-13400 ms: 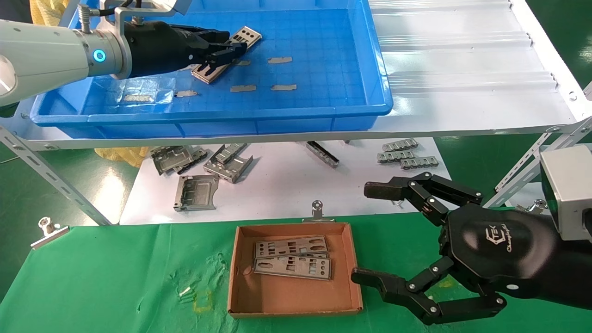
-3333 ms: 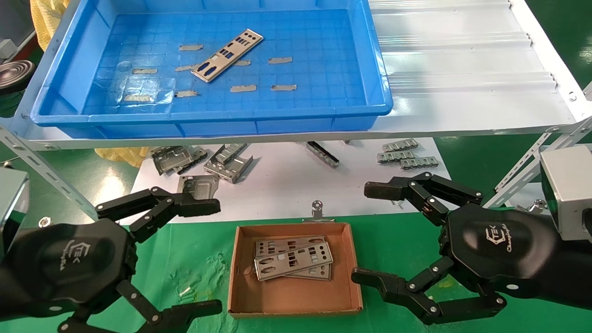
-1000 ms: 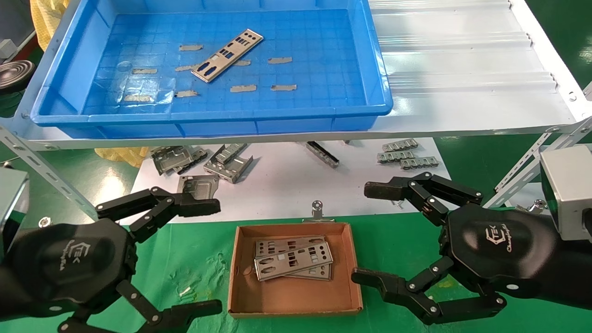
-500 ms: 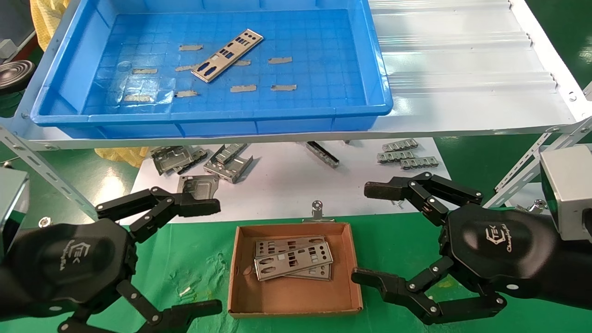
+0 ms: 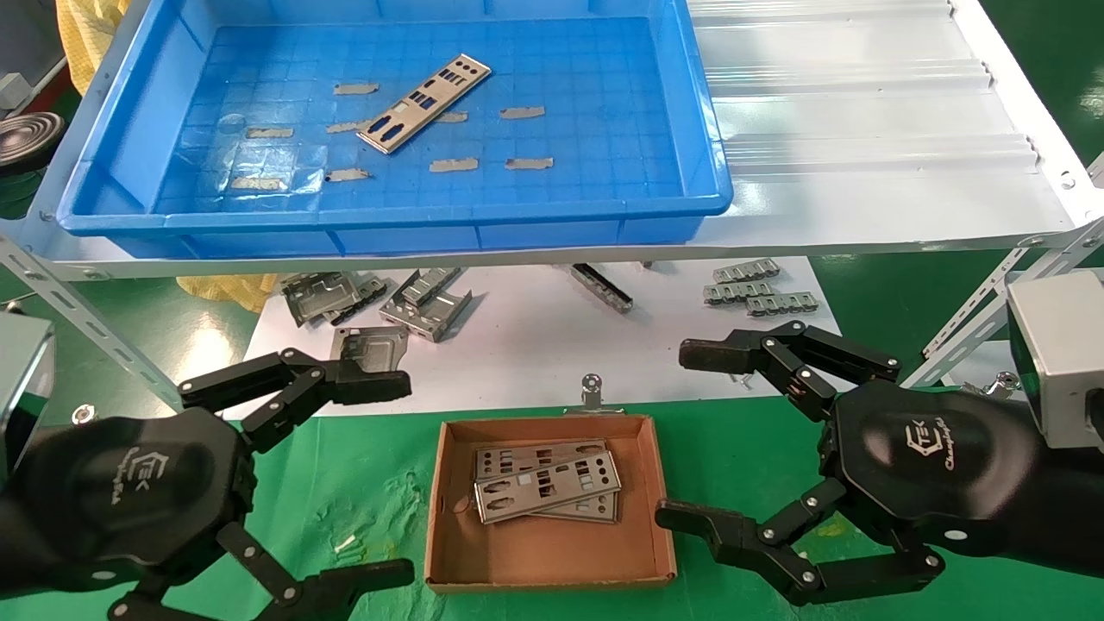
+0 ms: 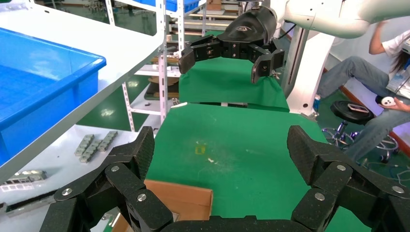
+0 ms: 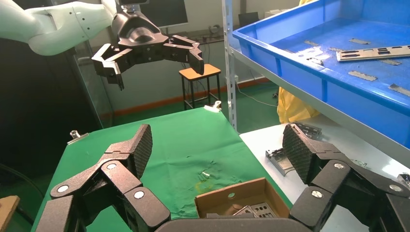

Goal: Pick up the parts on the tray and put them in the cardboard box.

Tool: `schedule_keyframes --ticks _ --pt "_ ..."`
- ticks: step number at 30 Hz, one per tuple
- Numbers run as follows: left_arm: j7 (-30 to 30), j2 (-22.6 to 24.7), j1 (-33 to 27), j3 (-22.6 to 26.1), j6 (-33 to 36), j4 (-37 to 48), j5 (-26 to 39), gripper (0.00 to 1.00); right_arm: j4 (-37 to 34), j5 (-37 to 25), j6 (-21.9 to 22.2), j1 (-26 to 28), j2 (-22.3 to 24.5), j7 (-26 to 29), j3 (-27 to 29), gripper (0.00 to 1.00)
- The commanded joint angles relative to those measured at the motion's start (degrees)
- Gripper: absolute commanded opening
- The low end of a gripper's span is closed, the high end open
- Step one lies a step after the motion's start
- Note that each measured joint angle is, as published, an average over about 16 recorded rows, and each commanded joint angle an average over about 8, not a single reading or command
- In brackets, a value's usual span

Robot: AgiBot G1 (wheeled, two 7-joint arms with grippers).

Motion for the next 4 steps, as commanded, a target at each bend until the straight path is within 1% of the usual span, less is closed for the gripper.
schedule_keyframes --ticks 1,4 --pt "0.0 0.0 0.0 0.0 0.0 0.0 0.0 1.0 0.0 0.0 0.0 0.0 0.0 0.0 0.0 1.0" --pt "0.0 0.0 0.0 0.0 0.0 0.0 0.0 1.0 0.0 0.0 0.0 0.0 0.0 0.0 0.0 1.0"
